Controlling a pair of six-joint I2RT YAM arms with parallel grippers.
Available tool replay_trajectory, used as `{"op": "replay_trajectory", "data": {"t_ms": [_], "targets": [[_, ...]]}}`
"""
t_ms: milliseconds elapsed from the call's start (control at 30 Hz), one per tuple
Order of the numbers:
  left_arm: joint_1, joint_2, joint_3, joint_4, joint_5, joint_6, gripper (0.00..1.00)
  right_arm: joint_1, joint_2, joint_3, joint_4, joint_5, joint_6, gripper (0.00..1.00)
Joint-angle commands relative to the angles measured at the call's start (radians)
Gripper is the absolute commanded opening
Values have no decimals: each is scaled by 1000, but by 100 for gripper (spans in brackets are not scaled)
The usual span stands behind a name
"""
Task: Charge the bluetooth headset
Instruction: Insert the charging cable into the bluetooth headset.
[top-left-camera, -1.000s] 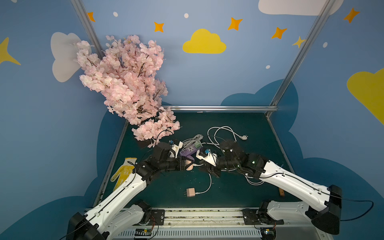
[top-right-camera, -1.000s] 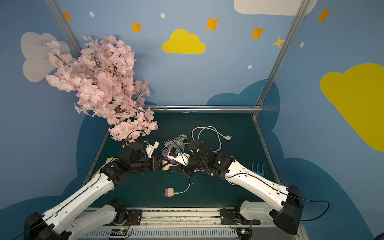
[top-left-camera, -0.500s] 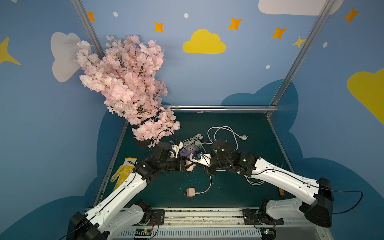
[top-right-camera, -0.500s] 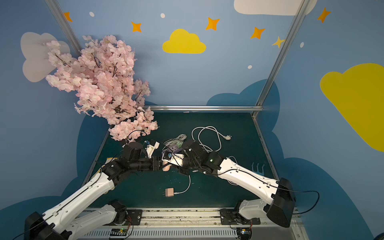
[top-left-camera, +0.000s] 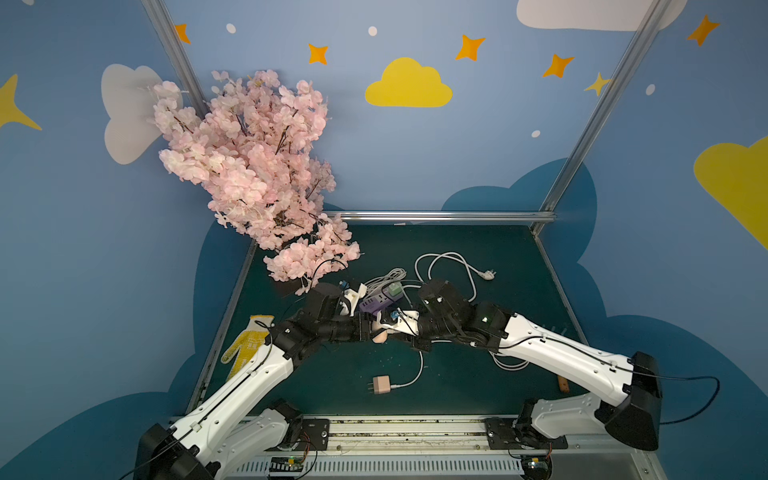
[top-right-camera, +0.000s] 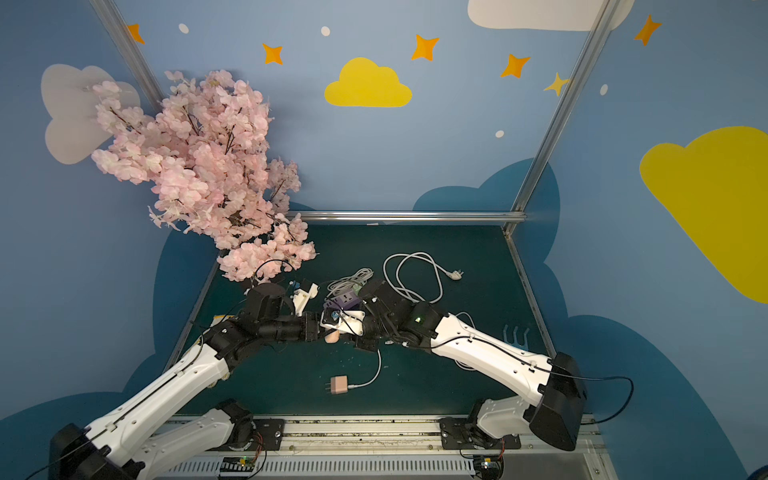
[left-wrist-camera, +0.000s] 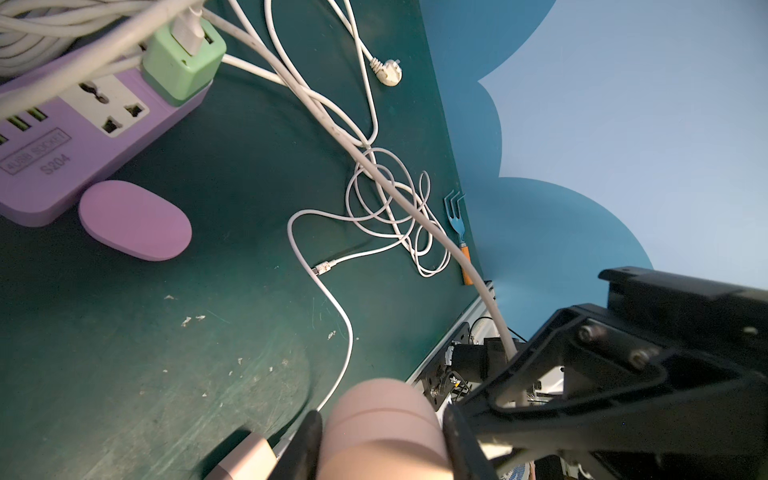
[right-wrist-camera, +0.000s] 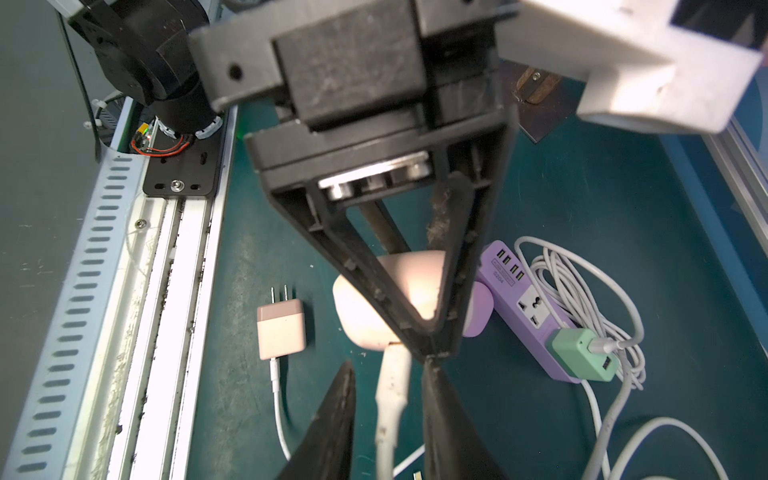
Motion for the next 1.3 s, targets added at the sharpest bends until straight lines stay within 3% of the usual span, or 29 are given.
{"op": "replay_trajectory", "data": {"t_ms": [0,267,400,633,967,1100,1267], "targets": [[4,-6,40,16,46,3,3,7,-1,27,-42,31,-21,27],[7,-8,46,24,61,-9,3,11,23,39,-43,25,-13,1],[7,-17,47,35,66,-22,7,18,36,44,-34,30,1,0],[7,-53,41,67,63,-59,38,26,45,36,-4,40,33,0],[8,-93,45,85,55,-85,61,35,54,28,19,40,61,0],[9,-93,42,96,65,-91,60,36,51,31,18,78,74,0],[8,-84,35,112,78,-94,43,34,35,28,37,122,112,0]]}}
